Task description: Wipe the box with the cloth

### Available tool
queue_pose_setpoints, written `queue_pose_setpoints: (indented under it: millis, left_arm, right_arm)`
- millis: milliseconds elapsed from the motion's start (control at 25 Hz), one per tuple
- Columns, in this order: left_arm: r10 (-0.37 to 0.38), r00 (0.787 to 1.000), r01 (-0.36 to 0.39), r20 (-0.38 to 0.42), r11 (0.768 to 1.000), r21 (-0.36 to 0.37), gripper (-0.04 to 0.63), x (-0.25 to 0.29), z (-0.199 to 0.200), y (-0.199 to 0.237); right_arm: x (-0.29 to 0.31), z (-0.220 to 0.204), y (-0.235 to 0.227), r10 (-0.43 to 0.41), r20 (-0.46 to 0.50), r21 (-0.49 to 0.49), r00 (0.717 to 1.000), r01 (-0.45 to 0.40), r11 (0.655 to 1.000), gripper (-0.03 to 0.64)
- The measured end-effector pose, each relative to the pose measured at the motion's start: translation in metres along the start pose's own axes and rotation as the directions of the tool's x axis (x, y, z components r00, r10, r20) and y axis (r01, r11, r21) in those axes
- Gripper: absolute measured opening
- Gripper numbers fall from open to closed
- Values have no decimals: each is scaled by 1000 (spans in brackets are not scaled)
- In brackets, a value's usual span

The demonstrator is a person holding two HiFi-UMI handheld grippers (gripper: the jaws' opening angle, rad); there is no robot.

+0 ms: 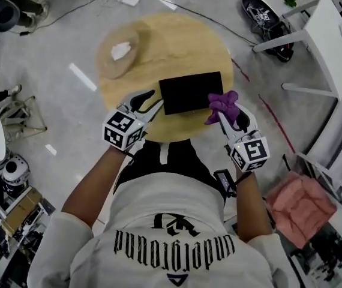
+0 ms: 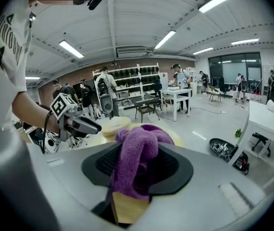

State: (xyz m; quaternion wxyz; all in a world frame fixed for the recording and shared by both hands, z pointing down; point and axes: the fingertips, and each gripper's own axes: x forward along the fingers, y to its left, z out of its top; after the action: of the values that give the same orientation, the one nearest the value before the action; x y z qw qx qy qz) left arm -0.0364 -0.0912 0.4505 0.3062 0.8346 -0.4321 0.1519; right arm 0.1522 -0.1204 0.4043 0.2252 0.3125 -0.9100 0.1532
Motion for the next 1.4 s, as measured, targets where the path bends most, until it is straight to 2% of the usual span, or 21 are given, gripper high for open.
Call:
queue_pose_setpoints:
  millis: [200,400,600,760,840,960,1160,1280,1400]
  left_arm:
    - [4,996,-15,-88,992,-124,206,36,-57,23]
    - [2,994,-27,-112,976,-218,215,68,-86,48]
    - [-37,995,8,-88,951,-309,212,88,-99,55]
    - [-21,998,-2,-65,944,-330,204,86,-100,55]
    - [-10,998,-10,-58,942,-337,201,86,-101,55]
    - [-2,998,-17,-57,942,-336,199,85,-100,56]
    - [-5,998,-17,-60,935,-354,193,81,-102,56]
    - [-3,998,-18,-62,939,-344,195,82,-102,57]
    - [-3,997,-20,-71,945,-326,196,85,-101,56]
  right_arm:
    - [41,-58,-18,45,-91,29,995,-42,999,167]
    - [71,-109,-41,6,-181,-12,983,-8,1000,171]
    - [78,-124,-45,-23,-130,-11,991,22,1000,166]
    - [82,-128,-26,-36,-126,40,991,41,998,165]
    - [90,-128,1,13,-119,44,993,-7,999,164]
    - [111,-125,58,103,-111,-1,989,-104,995,164]
    - [140,-115,140,215,-140,-82,967,-228,970,163]
    - [143,-125,148,219,-183,-141,958,-246,959,158]
    - [136,-126,127,190,-196,-160,962,-223,962,153]
